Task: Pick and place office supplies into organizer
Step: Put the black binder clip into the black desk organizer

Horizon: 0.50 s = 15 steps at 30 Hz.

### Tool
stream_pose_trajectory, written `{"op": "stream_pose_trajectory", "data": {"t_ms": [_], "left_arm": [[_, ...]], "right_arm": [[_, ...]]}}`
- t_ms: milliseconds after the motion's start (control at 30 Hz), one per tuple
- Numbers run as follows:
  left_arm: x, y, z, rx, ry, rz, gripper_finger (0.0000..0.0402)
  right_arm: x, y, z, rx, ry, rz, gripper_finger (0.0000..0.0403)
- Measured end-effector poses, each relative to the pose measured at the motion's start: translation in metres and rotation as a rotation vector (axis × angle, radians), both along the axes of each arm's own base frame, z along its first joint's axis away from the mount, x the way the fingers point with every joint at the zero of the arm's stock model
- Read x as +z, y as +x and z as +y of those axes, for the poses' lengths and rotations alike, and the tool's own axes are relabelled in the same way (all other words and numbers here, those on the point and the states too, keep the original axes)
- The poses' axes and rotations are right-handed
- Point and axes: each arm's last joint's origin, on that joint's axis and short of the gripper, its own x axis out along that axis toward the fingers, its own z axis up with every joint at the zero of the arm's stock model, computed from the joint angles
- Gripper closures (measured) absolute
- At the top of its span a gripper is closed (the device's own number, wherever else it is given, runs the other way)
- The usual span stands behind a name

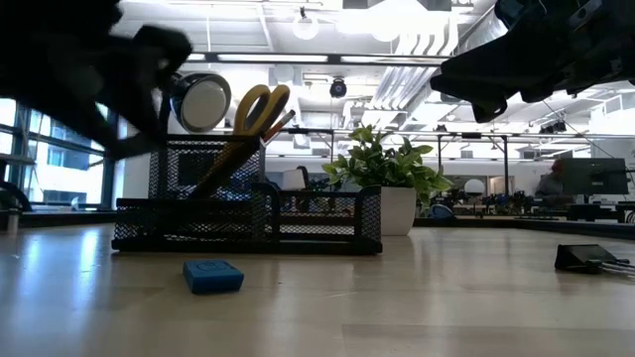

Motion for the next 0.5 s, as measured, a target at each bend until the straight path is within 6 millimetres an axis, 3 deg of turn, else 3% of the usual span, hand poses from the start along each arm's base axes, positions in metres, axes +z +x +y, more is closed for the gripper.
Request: {"op": "stream_pose_trajectory", "data": {"t_ms": [167, 500], "left_arm": [[0.011, 0.006, 0.002, 0.082, 0.119, -0.098, 0.0267], [0.017, 0.012, 0.001, 0.136, 0.128, -0.207, 0.0267]], "right_arm": [[0.0, 0.0, 0.0, 0.0, 0.0, 0.0, 0.0286], [0.0, 0.0, 0.0, 0.0, 0.0, 0.0, 0.0286]]}}
